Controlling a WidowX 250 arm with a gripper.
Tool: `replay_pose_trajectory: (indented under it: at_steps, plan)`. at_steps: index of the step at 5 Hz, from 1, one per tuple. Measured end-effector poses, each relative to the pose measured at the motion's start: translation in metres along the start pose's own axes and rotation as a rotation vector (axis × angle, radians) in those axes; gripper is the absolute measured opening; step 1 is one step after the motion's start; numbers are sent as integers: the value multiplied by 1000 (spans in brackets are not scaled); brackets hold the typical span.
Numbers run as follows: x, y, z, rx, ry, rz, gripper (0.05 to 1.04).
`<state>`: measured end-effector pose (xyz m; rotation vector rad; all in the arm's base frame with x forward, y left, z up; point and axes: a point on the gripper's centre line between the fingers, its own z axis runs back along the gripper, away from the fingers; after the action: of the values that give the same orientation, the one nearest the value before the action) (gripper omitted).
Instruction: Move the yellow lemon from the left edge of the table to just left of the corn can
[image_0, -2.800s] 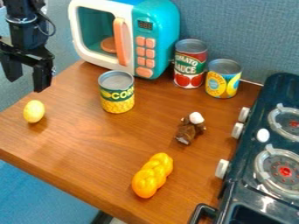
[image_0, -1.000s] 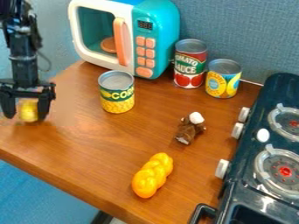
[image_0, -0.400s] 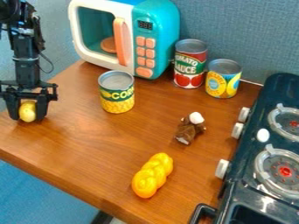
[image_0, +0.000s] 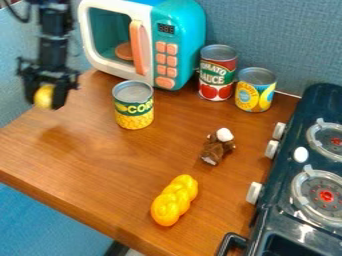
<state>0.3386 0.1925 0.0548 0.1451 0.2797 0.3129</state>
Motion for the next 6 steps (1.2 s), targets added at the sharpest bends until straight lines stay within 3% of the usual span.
replay_pose_trajectory:
  at_steps: [1,3,6]
  plan:
    - [29,-23,9,46,-9,-119,713]
    - [59,-27,0,42,18,-187,713]
    - [51,-29,-13,47,-47,-227,711]
